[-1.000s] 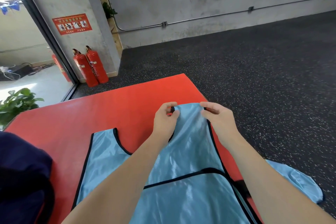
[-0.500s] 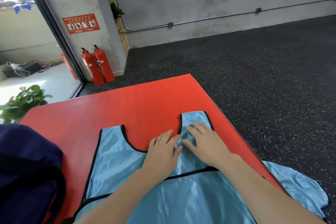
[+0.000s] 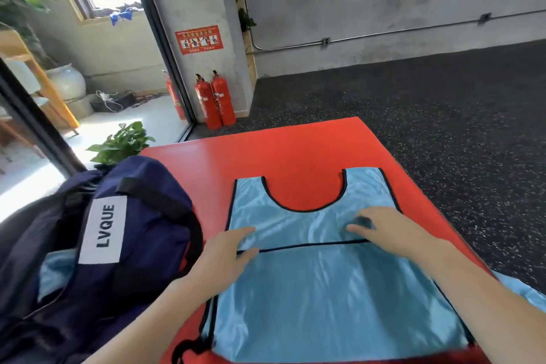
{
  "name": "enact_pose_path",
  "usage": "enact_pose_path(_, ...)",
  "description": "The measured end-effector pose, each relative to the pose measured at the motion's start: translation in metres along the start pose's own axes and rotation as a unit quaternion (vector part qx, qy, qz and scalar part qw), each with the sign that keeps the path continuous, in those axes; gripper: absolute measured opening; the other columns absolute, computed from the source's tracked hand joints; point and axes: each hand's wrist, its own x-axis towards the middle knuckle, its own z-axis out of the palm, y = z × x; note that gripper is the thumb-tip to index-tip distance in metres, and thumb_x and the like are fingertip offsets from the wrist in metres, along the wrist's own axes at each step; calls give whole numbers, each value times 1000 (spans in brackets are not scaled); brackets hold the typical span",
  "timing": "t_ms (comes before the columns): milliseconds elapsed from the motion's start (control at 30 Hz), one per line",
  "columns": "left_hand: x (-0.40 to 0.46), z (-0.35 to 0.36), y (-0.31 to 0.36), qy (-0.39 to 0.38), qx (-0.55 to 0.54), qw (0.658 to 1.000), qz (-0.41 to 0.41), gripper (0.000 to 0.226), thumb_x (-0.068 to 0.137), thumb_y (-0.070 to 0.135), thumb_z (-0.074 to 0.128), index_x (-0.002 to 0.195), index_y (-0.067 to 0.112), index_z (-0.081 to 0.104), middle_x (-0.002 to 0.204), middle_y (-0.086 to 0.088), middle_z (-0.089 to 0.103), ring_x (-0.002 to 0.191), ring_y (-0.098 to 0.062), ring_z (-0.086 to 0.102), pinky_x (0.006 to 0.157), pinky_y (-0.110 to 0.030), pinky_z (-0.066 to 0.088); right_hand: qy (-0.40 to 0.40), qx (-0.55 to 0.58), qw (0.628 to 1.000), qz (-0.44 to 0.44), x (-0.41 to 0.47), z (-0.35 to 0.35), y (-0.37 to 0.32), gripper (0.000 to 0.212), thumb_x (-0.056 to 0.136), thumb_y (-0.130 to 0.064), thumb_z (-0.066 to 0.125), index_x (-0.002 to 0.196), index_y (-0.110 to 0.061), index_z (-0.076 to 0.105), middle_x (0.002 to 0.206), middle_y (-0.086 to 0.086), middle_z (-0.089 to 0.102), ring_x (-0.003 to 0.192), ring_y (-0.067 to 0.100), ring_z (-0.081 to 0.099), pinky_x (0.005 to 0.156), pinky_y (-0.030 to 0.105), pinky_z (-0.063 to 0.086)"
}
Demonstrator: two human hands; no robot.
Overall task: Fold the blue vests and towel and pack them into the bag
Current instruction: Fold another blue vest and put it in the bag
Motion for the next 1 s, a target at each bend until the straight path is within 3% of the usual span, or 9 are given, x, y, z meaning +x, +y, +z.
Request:
enact_pose_path(67,-12,-3,-10,3,-10,1000,-25,54,88,47,68,139,39,53,122,15,61,115,-9,59,104,-38,47,-5,26,1000,7,-15,-4,7,36,87,-61,65,83,-25,61,83,-13,61,79,2,56,68,23,46)
enact_pose_path(133,-16,-5,-15,1,-20,999,-37,56,86,40,74,138,34,55,116,14,60,115,-13,59,105,-38,44,-6,42,999,25,-29,-10,17,28,82,-52,76,95,-29,65,91,-16,60,85,-1,55,68,21,41)
enact_pose_path(267,-18,-11,-20,6,-55,997,-52,48,85,22,78,131,22,63,110,5,62,102,-13,59,89,-18,41,-12,27,998,55,-46,-13,38,28,79,-38,84,101,-31,68,94,-16,63,87,-4,56,75,20,41)
enact_pose_path(400,-21,-17,-21,28,-65,995,-69,32,82,27,80,112,27,71,94,6,66,86,-10,62,63,-2,40,13,63,994,91,-54,-16,42,25,78,-32,86,97,-30,70,89,-9,68,86,3,61,78,26,45)
enact_pose_path(567,-28,-36,-14,26,-50,997,-61,5,80,31,79,82,30,75,69,7,69,66,-6,59,65,-17,47,37,120,986,108,-62,-27,38,15,77,-34,86,87,-29,76,85,-9,72,87,7,64,71,23,43)
enact_pose_path(667,-29,-54,-8,54,-58,996,-31,13,81,26,79,74,34,72,69,4,69,63,-4,57,60,-9,42,69,183,976,96,-63,-42,31,8,79,-33,84,77,-33,76,76,-11,73,81,10,67,73,26,46)
enact_pose_path(767,-18,-76,1,111,-116,987,-12,27,82,23,80,65,39,65,60,14,65,60,3,56,60,-10,41,113,235,962,77,-55,-58,24,6,84,-29,80,80,-30,76,77,-12,74,82,11,68,77,27,48)
enact_pose_path(867,11,-88,6,141,-145,979,-29,21,87,20,73,73,36,68,70,12,68,70,-5,60,68,-20,44,159,280,944,67,-37,-71,21,3,88,-21,76,89,-23,76,82,-6,76,84,14,68,81,27,50)
enact_pose_path(1000,70,-86,11,136,-113,984,-35,20,92,12,61,96,29,71,88,4,72,85,-16,64,64,-12,40,206,262,939,88,11,-72,32,12,89,-19,74,100,-24,75,95,-4,75,94,16,69,93,37,52)
